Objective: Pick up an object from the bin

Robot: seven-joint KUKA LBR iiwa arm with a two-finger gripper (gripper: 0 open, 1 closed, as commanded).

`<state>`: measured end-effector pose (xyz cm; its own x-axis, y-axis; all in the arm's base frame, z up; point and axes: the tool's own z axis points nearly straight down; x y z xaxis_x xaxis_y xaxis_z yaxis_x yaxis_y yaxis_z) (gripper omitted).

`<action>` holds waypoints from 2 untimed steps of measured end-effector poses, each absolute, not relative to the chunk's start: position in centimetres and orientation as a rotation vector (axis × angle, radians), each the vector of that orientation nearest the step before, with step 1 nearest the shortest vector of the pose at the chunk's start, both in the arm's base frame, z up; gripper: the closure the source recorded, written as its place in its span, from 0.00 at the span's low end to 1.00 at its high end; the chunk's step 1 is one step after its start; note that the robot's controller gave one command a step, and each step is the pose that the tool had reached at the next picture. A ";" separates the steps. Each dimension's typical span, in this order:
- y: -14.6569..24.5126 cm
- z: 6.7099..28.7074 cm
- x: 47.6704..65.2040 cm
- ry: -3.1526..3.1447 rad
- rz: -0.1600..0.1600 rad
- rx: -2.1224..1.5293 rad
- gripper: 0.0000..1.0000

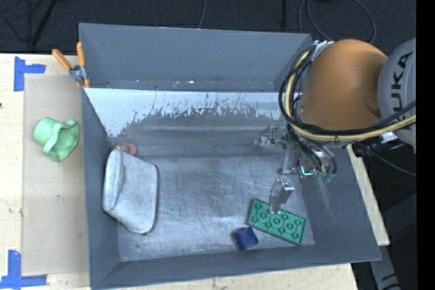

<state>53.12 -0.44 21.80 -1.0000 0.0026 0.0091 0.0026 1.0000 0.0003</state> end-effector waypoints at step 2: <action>-4.5 7.5 48.3 -3.177 0.000 0.136 0.00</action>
Offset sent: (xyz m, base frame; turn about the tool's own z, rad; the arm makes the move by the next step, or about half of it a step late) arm -0.0309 -0.0006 -0.1248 0.0415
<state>48.28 -4.54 7.51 -0.9956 -0.0857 -0.0382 -0.0857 0.9963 -0.0016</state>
